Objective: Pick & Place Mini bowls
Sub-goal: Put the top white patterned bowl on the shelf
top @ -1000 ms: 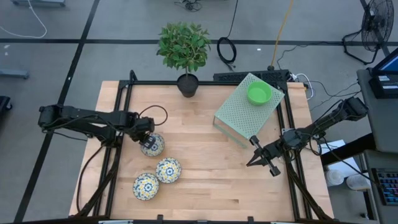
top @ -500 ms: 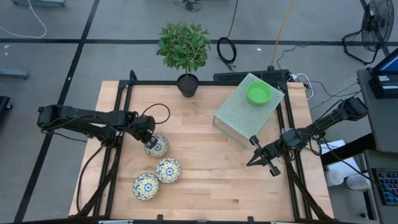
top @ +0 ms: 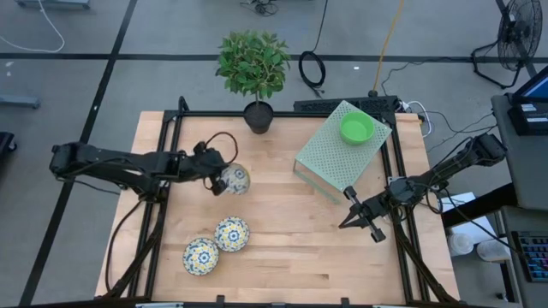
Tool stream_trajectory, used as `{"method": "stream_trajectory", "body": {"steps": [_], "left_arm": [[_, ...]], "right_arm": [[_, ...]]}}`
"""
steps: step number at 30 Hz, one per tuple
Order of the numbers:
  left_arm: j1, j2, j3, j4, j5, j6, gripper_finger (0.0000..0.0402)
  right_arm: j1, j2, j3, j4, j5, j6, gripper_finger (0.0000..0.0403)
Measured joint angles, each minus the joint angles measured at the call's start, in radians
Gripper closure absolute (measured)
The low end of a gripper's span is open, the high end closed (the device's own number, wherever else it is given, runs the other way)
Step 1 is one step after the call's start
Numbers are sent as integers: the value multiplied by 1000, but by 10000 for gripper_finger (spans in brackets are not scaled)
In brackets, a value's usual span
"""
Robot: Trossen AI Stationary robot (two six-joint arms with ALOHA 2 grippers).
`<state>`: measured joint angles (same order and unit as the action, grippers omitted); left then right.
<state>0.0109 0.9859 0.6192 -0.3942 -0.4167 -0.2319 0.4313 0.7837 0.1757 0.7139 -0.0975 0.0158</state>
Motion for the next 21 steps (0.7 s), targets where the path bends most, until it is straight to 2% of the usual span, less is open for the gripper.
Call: {"method": "stream_trajectory", "body": {"steps": [4, 7, 12, 16, 21], "left_arm": [[-38, -6, 60, 196, -66, 156, 393], [-90, 9, 70, 375, -160, 310, 391], [-185, 114, 71, 751, -361, 629, 392], [-228, 261, 71, 1031, -515, 850, 392], [-257, 443, 81, 1308, -650, 1097, 392]], "right_arm": [[1, 0, 0, 0, 58, -1, 403], [0, 4, 0, 2, 211, -1, 403], [0, 54, 17, 7, 454, -14, 386], [0, 153, 78, -2, 560, -80, 330], [0, 317, 219, 0, 681, -210, 221]]}}
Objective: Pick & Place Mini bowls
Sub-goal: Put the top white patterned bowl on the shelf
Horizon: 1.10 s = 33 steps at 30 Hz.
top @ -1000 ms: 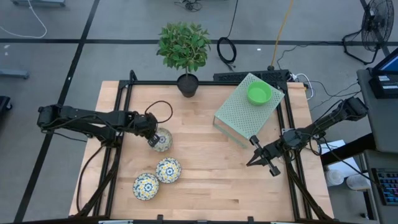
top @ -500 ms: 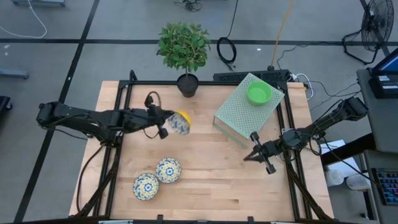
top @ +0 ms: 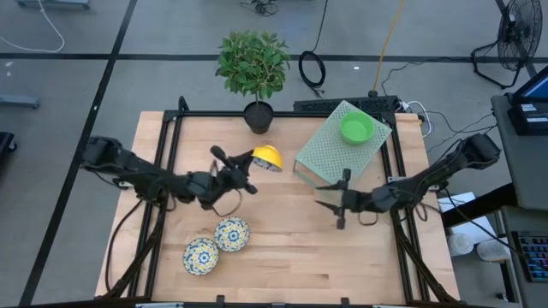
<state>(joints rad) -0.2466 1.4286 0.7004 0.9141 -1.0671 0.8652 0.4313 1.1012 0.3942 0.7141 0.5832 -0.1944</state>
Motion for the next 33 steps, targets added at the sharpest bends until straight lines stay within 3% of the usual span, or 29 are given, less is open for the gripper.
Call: {"method": "stream_trajectory", "body": {"steps": [5, 11, 21, 26, 29, 33], "left_arm": [[-30, 90, 99, 64, -152, 176, 392], [-85, 167, 197, 55, -167, 285, 392], [-138, 190, 248, 57, -145, 319, 392], [-129, 189, 248, 60, -153, 314, 392], [-122, 189, 248, 60, -153, 302, 391], [-121, 189, 248, 60, -150, 288, 392]], "right_arm": [[0, 170, 171, 2, 169, -191, 134], [-29, 327, 337, 47, 299, -347, 112], [-119, 392, 413, 115, 298, -311, 137], [-165, 393, 413, 134, 294, -220, 153], [-172, 393, 413, 134, 295, -202, 185], [-173, 394, 413, 157, 284, -223, 267]]}}
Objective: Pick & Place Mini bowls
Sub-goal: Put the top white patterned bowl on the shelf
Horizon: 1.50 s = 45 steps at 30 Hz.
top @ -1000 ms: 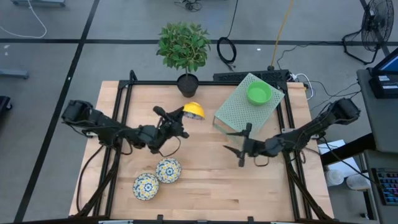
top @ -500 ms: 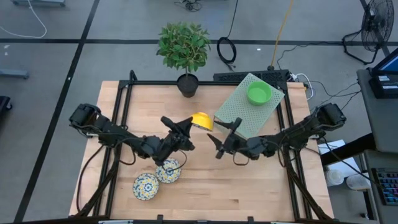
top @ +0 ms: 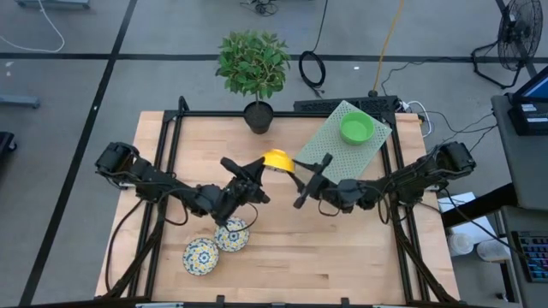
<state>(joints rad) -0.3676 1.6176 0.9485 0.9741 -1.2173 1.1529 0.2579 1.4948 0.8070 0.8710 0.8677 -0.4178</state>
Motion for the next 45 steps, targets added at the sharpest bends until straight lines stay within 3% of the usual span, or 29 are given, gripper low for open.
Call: {"method": "stream_trajectory", "body": {"steps": [3, 5, 17, 21, 30, 34, 38, 45], "left_arm": [[-1, 0, 0, 3, 17, -40, 383], [-1, -1, 1, 7, 46, -59, 371], [-6, 2, -1, -38, 106, -211, 295], [-8, 0, 0, -33, 93, -263, 275], [-51, -37, 0, -76, 89, -305, 253], [-62, -71, 0, -201, 93, -389, 254], [-58, -107, 0, -294, 129, -482, 263], [-36, -115, 0, -352, 245, -546, 281]], "right_arm": [[-13, -2, 1, 48, 2, -35, 348], [-27, -4, 3, 67, 2, -58, 381], [-103, -74, 6, -52, -97, -103, 402], [-124, -156, 81, -297, -91, -89, 402], [-226, -269, 398, -1013, -128, 99, 403], [-327, -272, 545, -1331, -284, 250, 403], [-460, -256, 655, -1568, -551, 376, 403], [-668, -204, 711, -1942, -883, 450, 403]]}}
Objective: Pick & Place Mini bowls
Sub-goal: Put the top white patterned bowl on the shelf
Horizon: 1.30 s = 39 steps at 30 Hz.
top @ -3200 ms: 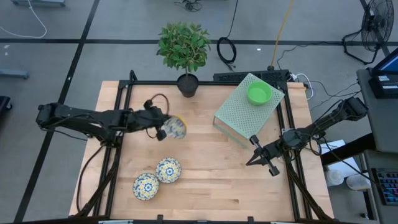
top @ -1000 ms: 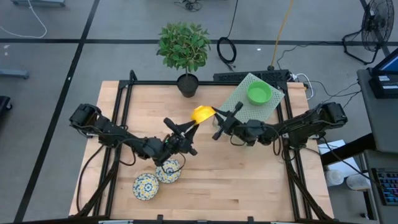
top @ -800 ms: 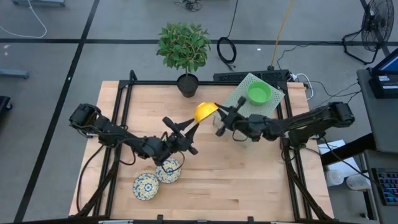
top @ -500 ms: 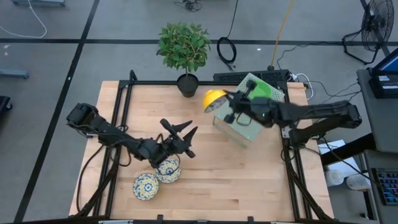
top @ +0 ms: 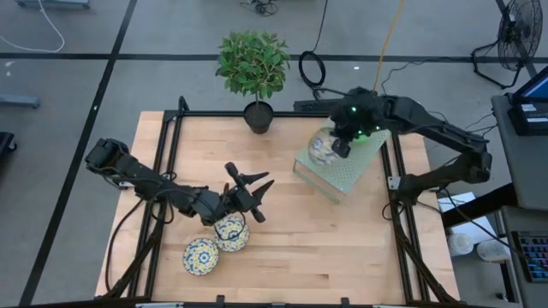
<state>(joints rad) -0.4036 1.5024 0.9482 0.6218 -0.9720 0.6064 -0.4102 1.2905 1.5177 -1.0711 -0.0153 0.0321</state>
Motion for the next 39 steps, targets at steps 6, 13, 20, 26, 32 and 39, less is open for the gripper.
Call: {"method": "stream_trajectory", "body": {"steps": [6, 13, 20, 26, 32, 39], "left_arm": [[22, 0, 0, -17, 3, -27, 286], [24, 0, 0, -22, 3, -36, 286], [21, 0, 0, -29, 3, -36, 286], [22, 0, 0, -29, 3, -36, 286], [23, 0, 0, -29, 3, -36, 286], [23, 0, 0, -32, 3, -36, 286]], "right_arm": [[-67, 44, 1, -185, -43, -22, 403], [-68, 75, -29, -197, -69, -25, 403], [-74, 91, -101, -180, -65, -42, 403], [-74, 92, -108, -171, -65, -43, 403], [-75, 94, -110, -162, -60, -41, 382], [-75, 94, -110, -161, -59, -14, 347]]}}
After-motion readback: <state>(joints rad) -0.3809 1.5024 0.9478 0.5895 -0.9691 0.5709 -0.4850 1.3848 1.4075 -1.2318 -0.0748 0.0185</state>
